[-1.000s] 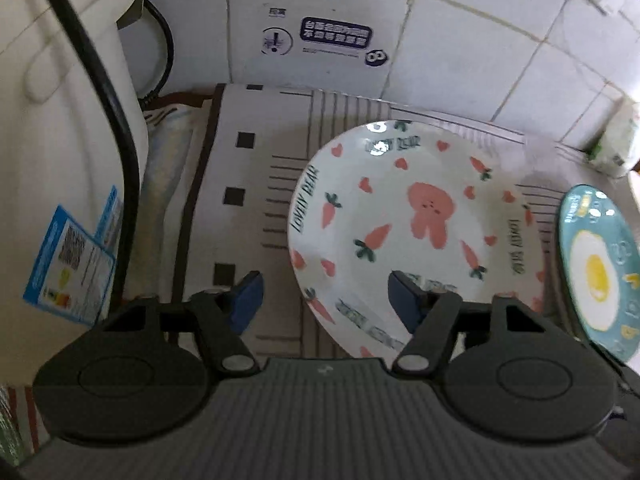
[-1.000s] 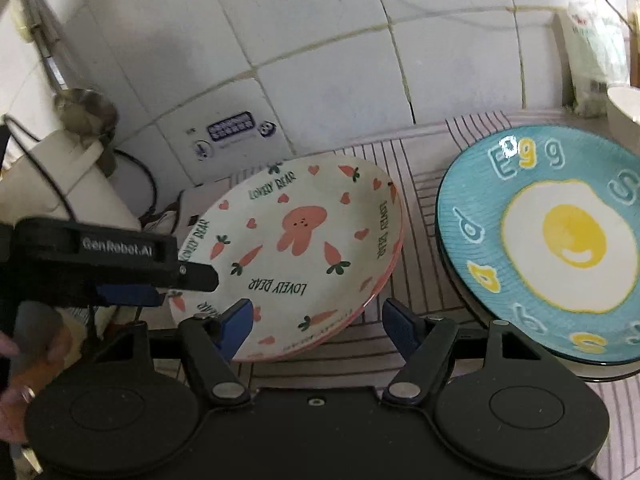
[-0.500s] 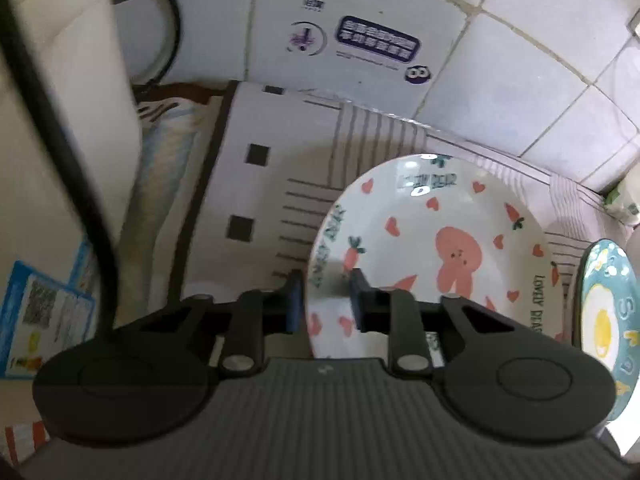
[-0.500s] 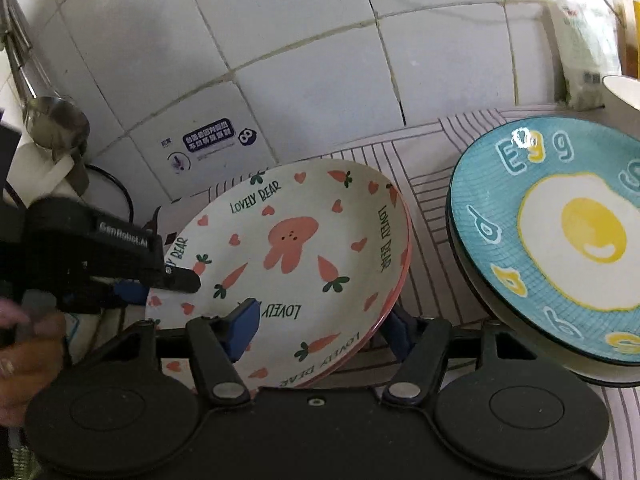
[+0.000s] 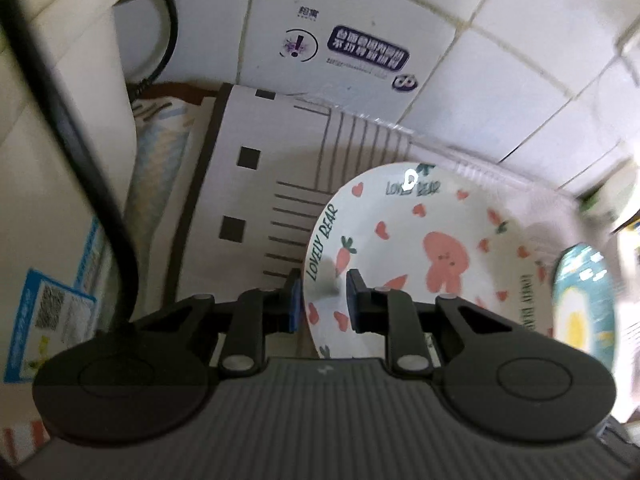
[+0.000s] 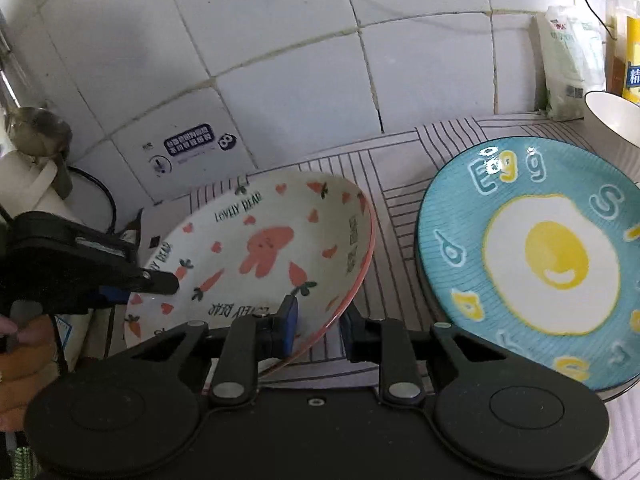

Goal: Organize plates and bowls
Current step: 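Carry the bunny plate onto the blue egg plate stack and lower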

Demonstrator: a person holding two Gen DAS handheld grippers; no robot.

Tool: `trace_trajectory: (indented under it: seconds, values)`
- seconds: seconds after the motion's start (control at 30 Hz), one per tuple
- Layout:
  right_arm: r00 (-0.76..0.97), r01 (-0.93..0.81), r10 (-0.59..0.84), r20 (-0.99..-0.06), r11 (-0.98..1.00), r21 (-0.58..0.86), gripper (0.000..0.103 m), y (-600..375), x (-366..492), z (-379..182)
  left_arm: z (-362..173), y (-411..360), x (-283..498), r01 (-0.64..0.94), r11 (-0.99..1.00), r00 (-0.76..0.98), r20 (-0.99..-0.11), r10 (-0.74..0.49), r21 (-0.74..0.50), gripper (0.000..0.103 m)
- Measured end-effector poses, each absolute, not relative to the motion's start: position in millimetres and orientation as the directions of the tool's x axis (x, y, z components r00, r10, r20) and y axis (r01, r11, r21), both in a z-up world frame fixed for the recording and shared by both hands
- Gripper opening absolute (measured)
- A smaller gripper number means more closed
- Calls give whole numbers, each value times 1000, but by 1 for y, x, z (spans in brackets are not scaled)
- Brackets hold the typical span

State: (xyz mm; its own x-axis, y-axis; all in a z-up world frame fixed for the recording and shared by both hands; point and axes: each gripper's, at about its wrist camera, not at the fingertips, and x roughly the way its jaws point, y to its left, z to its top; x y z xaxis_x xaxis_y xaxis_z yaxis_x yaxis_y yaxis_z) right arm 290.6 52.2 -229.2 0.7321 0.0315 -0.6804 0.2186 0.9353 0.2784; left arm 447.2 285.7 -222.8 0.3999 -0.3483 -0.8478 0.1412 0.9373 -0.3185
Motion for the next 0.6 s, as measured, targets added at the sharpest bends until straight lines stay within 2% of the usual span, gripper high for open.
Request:
trace_trajectory:
  seconds: [0.23,0.4,0.6]
  values:
    - [744,122,105,-660,949,289,28,48,281,-223,-211,294,433,171,933,399,-844,-358,-315,20]
    - [775,24,156,-613,961,275,28,51,263,-203,-183,299,415,187,936,436,-829,-350,-297,20]
    - [795,-4,180,-579,956,292,28,43,243,-181,-148,299,390,216,926,464,-801,-378,-311,20]
